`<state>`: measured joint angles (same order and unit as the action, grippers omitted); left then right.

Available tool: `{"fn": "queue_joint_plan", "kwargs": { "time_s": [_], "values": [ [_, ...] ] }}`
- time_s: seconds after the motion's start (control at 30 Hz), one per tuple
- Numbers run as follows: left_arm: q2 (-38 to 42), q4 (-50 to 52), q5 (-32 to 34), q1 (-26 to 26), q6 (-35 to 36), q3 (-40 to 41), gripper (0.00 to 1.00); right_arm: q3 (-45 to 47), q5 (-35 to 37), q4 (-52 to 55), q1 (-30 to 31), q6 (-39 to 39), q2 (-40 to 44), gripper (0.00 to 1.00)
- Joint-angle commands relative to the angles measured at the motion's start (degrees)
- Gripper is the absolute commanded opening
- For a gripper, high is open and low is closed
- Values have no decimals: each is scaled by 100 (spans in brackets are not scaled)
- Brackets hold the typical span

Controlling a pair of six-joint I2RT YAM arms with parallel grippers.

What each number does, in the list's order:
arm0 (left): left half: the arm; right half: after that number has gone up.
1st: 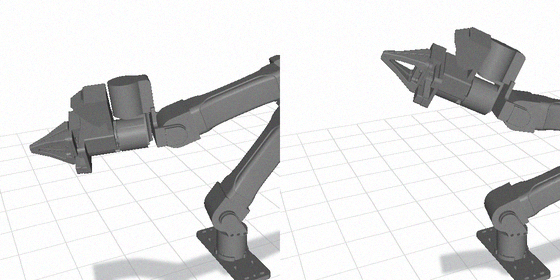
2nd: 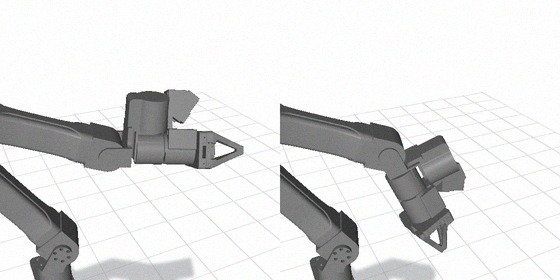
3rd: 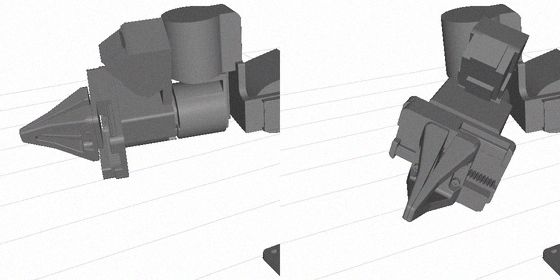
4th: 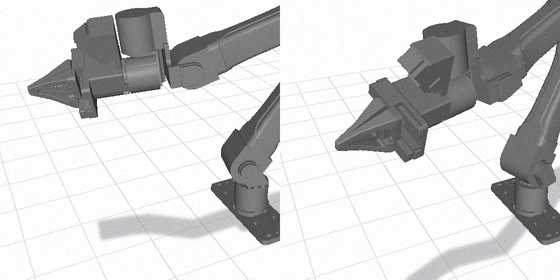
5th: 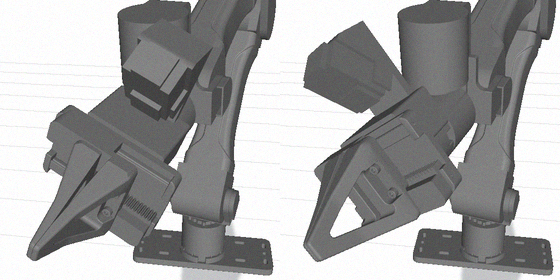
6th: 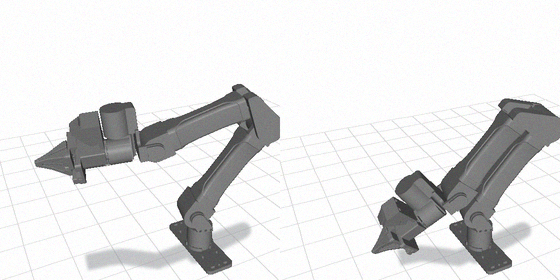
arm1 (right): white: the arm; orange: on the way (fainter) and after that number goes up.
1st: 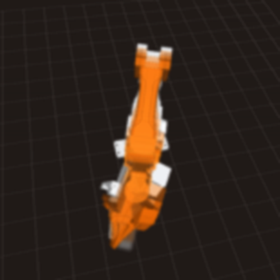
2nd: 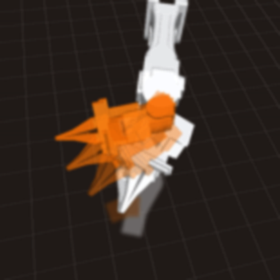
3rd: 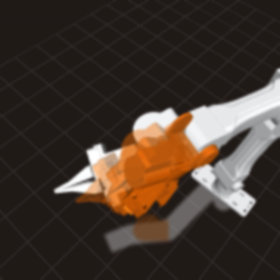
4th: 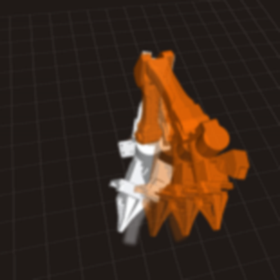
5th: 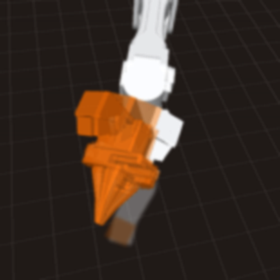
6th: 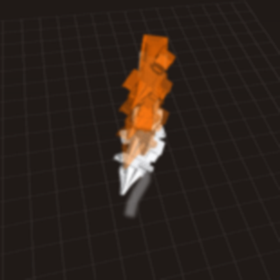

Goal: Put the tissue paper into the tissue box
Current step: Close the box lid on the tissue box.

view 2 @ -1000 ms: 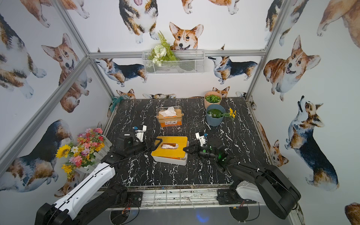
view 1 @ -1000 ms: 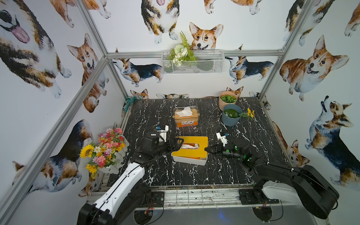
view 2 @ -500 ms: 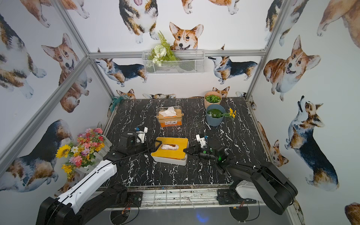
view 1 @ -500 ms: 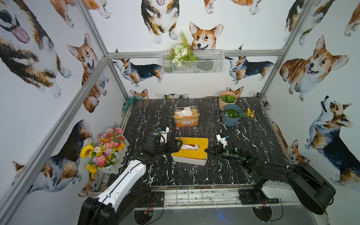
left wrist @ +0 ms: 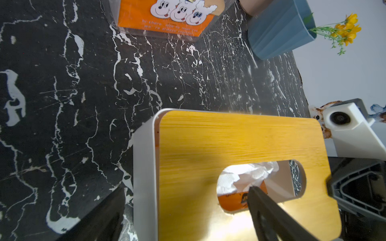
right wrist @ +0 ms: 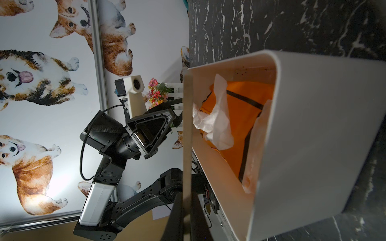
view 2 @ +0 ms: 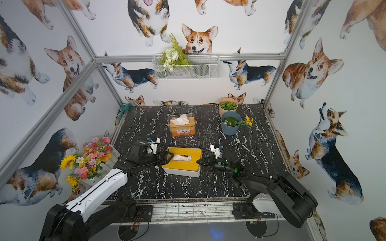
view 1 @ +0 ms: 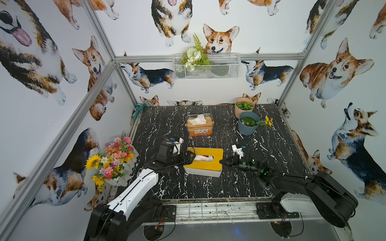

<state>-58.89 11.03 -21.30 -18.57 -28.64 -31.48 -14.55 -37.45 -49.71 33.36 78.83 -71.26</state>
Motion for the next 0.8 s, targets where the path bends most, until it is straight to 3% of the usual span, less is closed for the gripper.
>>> {"fn": "queue_joint_plan", "kwargs": {
  "time_s": [0.0, 0.77],
  "values": [
    [-4, -89, -132, 3, 69, -24, 95, 4, -129, -421, 6, -51, -28, 0],
    [-246, -189, -463, 2, 129, -5, 90, -10, -425, -1082, -13, 35, -500, 0]
  ]
}}
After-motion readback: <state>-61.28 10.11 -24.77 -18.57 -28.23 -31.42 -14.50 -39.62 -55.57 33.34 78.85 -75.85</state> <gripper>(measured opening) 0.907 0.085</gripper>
